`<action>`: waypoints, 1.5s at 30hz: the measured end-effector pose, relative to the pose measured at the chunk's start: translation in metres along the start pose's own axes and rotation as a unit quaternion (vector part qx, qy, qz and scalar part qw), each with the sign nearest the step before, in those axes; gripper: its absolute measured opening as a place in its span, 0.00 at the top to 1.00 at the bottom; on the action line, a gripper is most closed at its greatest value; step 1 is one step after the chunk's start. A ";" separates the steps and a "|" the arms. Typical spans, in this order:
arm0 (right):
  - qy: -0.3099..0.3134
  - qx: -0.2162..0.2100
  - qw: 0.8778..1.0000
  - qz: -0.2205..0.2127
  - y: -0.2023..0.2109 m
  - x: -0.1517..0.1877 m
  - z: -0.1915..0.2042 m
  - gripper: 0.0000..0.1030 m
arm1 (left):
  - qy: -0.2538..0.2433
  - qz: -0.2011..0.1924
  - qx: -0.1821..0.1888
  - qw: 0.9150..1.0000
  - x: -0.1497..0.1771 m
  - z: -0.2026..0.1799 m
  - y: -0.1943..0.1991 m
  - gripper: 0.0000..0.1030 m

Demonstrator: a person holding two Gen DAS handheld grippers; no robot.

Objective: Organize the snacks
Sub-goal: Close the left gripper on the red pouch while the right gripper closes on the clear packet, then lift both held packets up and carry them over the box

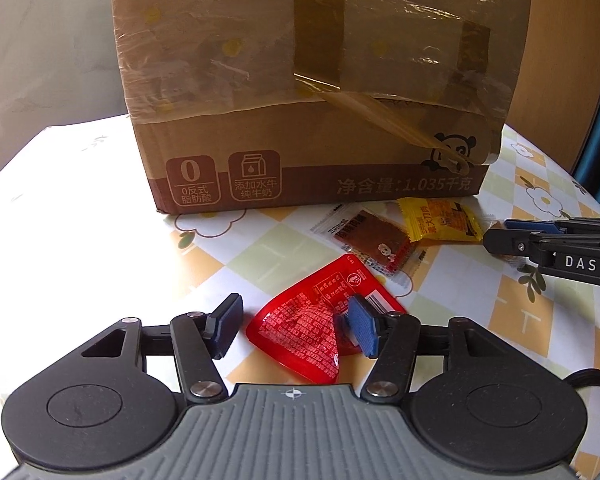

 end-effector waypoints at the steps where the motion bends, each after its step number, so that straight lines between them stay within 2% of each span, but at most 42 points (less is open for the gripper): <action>1: 0.000 0.000 1.000 0.000 0.000 0.000 0.000 0.76 | -0.005 0.003 0.003 1.000 0.000 -0.002 0.000 0.45; 6: -0.001 -0.001 1.000 0.000 0.000 0.000 0.000 0.76 | 0.001 0.005 0.012 1.000 0.001 -0.001 0.003 0.51; 7: -0.001 -0.001 1.000 0.000 0.000 0.000 0.000 0.76 | 0.005 0.004 0.014 1.000 0.002 -0.001 0.005 0.64; 10: -0.001 0.000 1.000 0.000 0.000 0.000 0.000 0.76 | 0.006 -0.006 0.015 1.000 -0.002 0.001 0.010 0.67; 19: -0.007 -0.004 1.000 0.000 -0.001 0.000 0.000 0.76 | 0.031 -0.026 0.012 0.999 -0.010 0.012 0.026 0.69; 23: -0.020 -0.005 1.000 0.003 -0.002 0.000 -0.003 0.83 | 0.036 -0.045 0.004 0.998 -0.019 0.019 0.038 0.69; 31: -0.017 -0.006 1.000 -0.002 0.009 -0.004 -0.004 0.84 | 0.041 -0.089 -0.011 0.995 -0.038 0.033 0.069 0.69; 37: -0.044 -0.013 0.998 -0.043 0.044 -0.032 -0.018 0.84 | 0.034 -0.137 -0.022 0.990 -0.061 0.041 0.106 0.69; 45: -0.061 -0.049 0.985 -0.156 0.109 -0.122 -0.019 0.84 | -0.006 -0.225 -0.016 0.974 -0.124 0.033 0.165 0.69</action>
Point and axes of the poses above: each gripper's, at about its wrist camera, not at the fingertips, and y roughly against the way its jaws point, z to its left, x to its underside, the point moved 9 cm from there along -y, roughly the way its jaws point, and after that the axes turned 13 degrees about x, right-handed, at the moved point
